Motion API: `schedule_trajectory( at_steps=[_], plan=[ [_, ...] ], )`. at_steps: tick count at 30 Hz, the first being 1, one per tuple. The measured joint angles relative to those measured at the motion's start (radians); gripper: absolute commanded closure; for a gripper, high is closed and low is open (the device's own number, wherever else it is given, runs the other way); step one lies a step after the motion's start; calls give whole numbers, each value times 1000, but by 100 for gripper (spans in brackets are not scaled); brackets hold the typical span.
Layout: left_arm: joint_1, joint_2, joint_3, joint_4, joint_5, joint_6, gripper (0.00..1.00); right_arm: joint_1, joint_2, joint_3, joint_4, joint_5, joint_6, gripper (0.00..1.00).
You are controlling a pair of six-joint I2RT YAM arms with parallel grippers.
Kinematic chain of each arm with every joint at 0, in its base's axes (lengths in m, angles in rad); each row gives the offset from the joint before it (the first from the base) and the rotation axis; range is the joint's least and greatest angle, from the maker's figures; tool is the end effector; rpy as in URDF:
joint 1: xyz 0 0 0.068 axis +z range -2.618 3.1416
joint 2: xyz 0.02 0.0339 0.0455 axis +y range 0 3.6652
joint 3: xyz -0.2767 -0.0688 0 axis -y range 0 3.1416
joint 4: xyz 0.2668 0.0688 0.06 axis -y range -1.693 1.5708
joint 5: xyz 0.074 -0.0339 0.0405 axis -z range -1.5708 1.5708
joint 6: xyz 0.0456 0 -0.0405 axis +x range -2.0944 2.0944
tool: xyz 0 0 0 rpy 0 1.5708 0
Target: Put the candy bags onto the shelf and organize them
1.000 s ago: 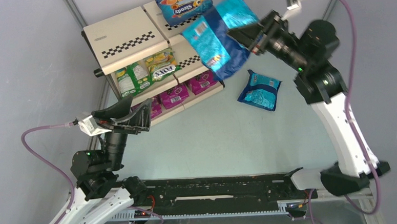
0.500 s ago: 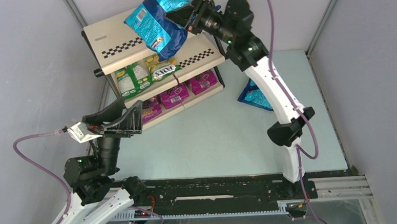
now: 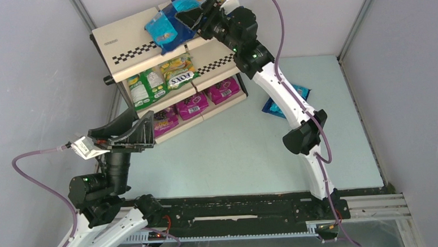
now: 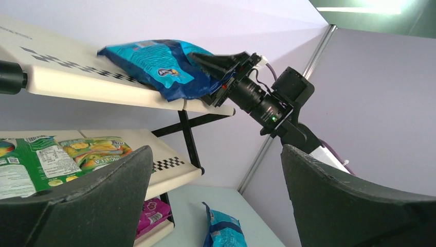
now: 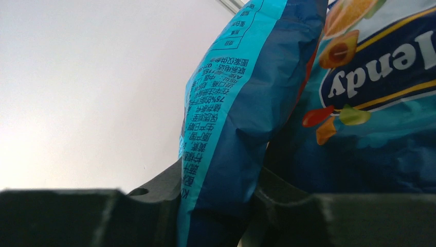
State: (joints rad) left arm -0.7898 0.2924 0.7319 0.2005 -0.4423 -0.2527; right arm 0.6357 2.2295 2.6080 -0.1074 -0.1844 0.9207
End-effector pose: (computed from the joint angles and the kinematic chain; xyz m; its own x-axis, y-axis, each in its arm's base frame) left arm 0.0585 -0.0313 0.4299 0.3070 -0.6307 -0.7127 0.4926 0.7461 -0.4480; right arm 0.4212 0.3212 0.5185 -0.4474 0.6424 -0.6222 -0.6108 0.2887 0.7372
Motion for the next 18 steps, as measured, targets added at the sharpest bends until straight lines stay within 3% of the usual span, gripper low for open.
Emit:
schedule_trajectory(
  at_steps=[3,10,14,18],
  plan=[
    [0,0,0,0,0,0,0,5,-3,5,6,3,-3,19],
    [0,4,0,0,1,-1,0,10,-119,-90,-82,21,-11,15],
    [0,12,0,0,6,-2,0,12,-205,-158,-111,21,-10,16],
    [0,20,0,0,12,-3,0,23,-285,-247,-111,24,-11,24]
  ],
)
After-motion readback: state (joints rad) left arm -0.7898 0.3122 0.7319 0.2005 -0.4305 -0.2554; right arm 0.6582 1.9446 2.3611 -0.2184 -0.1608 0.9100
